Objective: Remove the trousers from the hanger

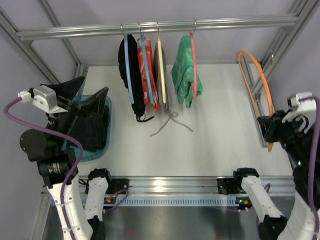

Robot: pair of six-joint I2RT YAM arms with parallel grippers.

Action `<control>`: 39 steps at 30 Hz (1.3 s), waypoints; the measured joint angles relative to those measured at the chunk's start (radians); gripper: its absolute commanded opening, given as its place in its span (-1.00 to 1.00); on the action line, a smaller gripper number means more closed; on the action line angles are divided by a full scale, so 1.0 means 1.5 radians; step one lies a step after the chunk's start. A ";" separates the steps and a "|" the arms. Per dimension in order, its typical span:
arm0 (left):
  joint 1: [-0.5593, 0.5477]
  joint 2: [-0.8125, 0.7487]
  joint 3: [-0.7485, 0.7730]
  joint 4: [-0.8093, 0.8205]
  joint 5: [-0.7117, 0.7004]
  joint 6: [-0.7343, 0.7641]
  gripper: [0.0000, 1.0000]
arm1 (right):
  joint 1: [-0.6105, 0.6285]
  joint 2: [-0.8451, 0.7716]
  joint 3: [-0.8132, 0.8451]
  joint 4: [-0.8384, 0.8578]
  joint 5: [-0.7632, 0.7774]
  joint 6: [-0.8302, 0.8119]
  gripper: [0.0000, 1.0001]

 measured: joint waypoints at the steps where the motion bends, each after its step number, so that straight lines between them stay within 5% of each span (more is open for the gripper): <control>1: 0.000 -0.004 -0.006 0.000 0.000 0.002 0.96 | 0.000 0.041 0.025 -0.018 0.007 -0.012 -1.00; 12: 0.000 -0.077 -0.059 0.001 0.002 0.037 0.96 | -0.006 0.473 0.397 -0.093 0.017 -0.128 -1.00; 21: 0.000 -0.107 -0.086 0.000 0.005 0.069 0.96 | -0.165 0.548 0.479 -0.128 -0.081 -0.166 -1.00; 39: 0.000 -0.125 -0.116 -0.006 0.005 0.082 0.96 | -0.245 0.625 0.469 -0.115 -0.131 -0.167 -1.00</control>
